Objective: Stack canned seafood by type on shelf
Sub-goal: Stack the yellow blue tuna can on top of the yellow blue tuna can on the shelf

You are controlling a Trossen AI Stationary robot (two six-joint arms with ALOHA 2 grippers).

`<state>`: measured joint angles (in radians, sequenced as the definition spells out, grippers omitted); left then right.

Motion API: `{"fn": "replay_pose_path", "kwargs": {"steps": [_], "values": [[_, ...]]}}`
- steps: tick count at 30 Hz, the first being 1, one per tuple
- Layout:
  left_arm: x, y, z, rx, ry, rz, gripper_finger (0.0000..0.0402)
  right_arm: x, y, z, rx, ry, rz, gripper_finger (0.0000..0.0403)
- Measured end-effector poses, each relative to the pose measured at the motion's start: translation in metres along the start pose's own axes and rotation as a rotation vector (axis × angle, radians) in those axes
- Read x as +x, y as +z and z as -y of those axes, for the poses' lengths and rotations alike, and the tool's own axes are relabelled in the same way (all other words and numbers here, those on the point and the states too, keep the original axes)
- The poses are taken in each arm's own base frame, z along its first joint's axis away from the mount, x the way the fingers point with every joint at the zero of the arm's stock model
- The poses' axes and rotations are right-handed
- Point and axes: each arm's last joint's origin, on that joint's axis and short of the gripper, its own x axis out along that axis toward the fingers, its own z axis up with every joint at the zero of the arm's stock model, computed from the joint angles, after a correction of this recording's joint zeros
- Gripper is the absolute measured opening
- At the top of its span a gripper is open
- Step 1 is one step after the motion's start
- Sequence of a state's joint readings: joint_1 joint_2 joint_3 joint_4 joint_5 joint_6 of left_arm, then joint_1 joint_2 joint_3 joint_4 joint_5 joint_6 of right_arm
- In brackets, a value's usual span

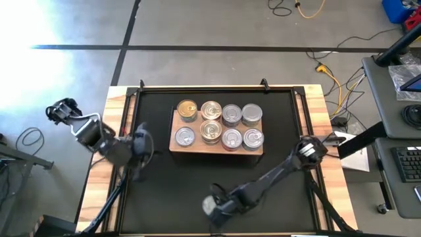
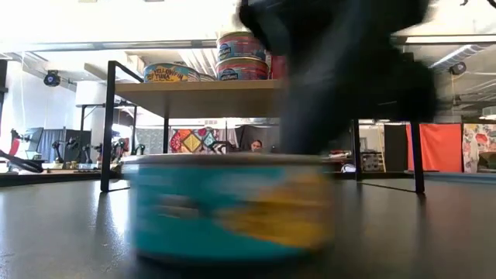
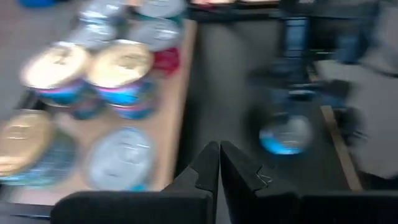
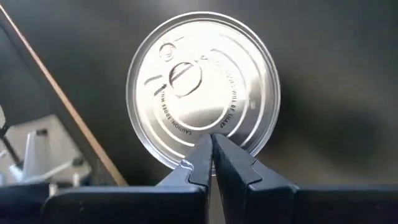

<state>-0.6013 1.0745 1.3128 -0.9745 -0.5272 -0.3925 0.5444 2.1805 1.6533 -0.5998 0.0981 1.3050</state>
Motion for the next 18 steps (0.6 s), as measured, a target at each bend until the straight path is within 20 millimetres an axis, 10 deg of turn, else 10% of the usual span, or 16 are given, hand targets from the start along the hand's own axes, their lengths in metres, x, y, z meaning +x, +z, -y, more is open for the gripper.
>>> {"fn": "replay_pose_path", "kwargs": {"steps": [9, 18], "values": [[-0.005, -0.034, 0.054, -0.035, -0.149, -0.101, 0.0, -0.004, 0.042, -0.024, -0.26, 0.041, 0.184, 0.0013], [0.045, -0.079, 0.092, -0.113, -0.114, -0.222, 0.0008, -0.065, 0.031, -0.056, -0.647, -0.005, 0.327, 0.0013]]}}
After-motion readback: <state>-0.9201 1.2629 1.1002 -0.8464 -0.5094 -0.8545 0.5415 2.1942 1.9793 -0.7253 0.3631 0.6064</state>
